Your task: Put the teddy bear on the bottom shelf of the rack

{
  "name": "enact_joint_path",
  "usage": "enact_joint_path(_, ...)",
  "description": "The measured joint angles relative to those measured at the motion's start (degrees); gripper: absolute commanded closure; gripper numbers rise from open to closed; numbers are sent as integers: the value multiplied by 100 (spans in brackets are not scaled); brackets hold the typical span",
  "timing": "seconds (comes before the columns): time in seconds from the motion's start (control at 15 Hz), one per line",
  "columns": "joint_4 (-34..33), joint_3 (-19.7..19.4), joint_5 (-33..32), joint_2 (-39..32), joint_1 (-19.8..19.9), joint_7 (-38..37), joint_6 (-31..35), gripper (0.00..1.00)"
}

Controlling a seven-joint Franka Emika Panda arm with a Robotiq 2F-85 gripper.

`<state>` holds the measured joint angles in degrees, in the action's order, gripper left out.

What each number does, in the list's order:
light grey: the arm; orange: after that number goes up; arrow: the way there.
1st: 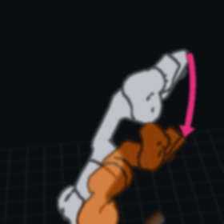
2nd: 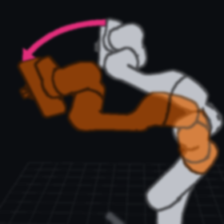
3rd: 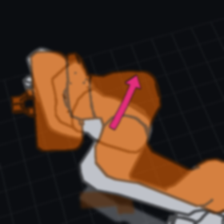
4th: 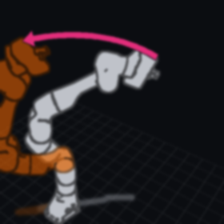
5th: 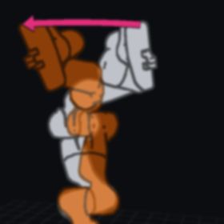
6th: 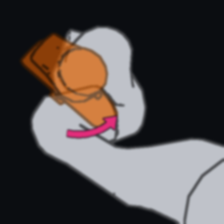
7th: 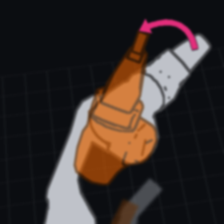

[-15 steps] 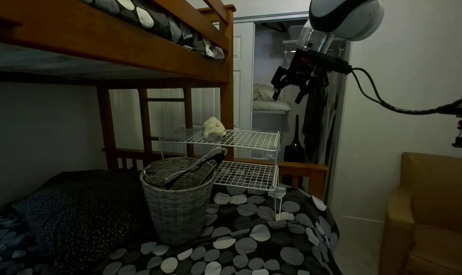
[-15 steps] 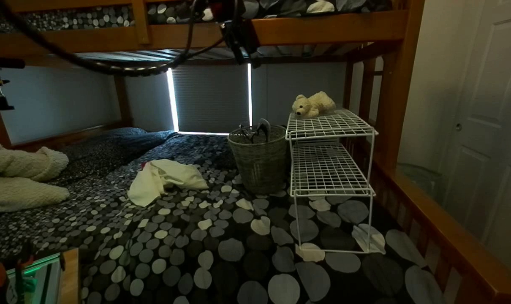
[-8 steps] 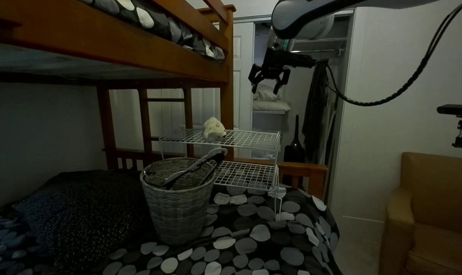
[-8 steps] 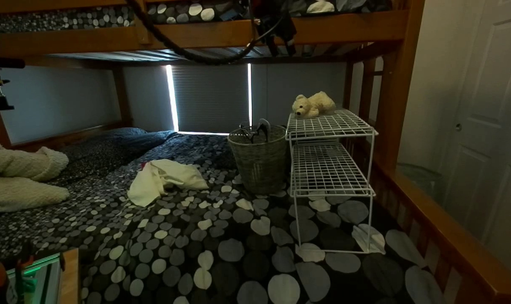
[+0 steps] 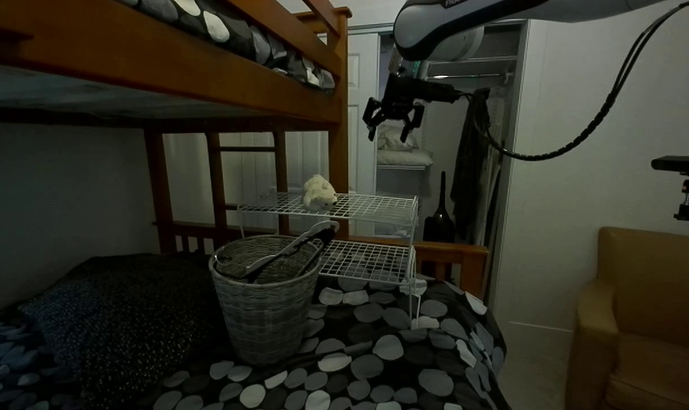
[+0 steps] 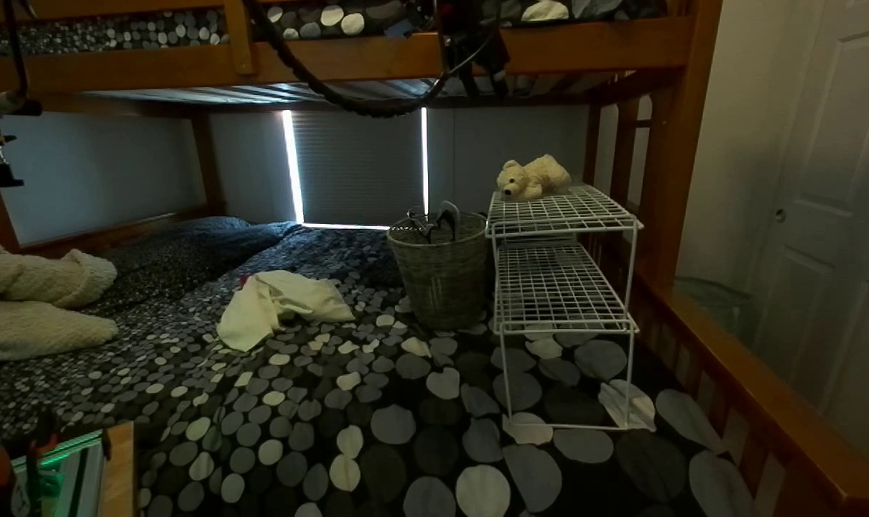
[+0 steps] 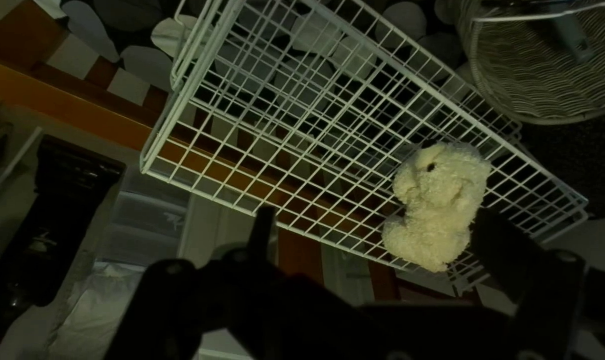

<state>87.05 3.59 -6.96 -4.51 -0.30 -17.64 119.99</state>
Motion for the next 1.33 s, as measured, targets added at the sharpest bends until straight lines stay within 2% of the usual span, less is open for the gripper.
enact_joint_path(0.13, -9, 2, 99, -43, -32, -64, 15, 0)
enact_joint_path(0.33, -164, 24, 179, -363, -222, -589, 257, 0)
enact_joint_path(0.73, -1190, -89, 56, -1602, -678, -1344, 515, 0)
enact_joint_path(0.93, -1636, -209, 32, -2109, -789, -1246, 355, 0)
enact_joint_path(1.07, -1844, -195, 122, -2369, -771, -719, 232, 0)
enact_joint_path(1.13, -1904, -150, 195, -2447, -721, -333, 215, 0)
enact_joint_path(1.33, -1925, -147, 203, -2482, -702, -261, 225, 0)
